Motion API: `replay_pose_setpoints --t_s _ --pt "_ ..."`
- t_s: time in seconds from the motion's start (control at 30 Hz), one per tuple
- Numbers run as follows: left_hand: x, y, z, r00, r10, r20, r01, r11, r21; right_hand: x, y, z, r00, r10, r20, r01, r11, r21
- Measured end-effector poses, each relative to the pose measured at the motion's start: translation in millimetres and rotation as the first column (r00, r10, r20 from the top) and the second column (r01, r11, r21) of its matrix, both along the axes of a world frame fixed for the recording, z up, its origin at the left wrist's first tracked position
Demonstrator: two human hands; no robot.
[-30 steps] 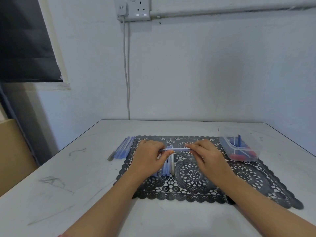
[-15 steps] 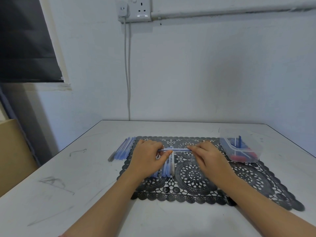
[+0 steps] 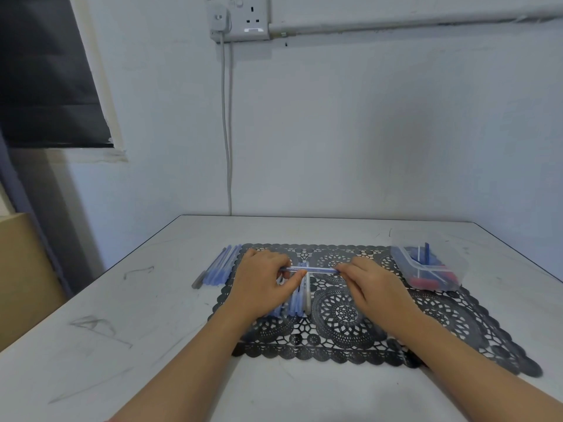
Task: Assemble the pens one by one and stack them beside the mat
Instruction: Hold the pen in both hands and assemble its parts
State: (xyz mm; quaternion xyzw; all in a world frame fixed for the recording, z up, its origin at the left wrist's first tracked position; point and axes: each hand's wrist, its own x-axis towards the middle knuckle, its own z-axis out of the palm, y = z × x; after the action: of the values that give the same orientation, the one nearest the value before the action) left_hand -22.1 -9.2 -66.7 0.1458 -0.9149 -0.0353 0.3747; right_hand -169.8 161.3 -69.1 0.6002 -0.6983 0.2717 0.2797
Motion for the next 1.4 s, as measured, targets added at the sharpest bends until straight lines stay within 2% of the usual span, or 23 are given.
replay_pose_setpoints --t_s 0.8,1.03,1.2,1.3,1.4 --pt "1.2 0.3 0.0 0.999 -0.036 -0.013 0.036 0.998 0.042 -5.5 1.7 2.1 0.999 0.045 0.017 -0.045 0.999 -0.03" --pt "0.2 -2.0 -0.2 0.999 -0.019 -0.037 0.02 0.999 0.04 -1.8 5.1 5.2 0.993 0.043 0.112 -0.032 0.995 -0.097" --pt "0.8 -5.7 -0.6 0.998 -0.006 -0.065 0.009 0.999 0.048 0.9 5.9 6.8 0.985 -0.062 0.159 0.067 0.997 -0.027" --pt "2.3 -6.4 0.8 0.996 -0.004 -0.084 0.011 0.997 0.077 0.8 7.0 5.6 0.963 -0.01 0.271 0.022 0.999 -0.042" --pt "2.8 -7.4 2.2 0.996 0.009 -0.092 -0.001 0.997 0.083 1.6 8.6 7.3 0.948 0.015 0.319 0.004 0.998 -0.061"
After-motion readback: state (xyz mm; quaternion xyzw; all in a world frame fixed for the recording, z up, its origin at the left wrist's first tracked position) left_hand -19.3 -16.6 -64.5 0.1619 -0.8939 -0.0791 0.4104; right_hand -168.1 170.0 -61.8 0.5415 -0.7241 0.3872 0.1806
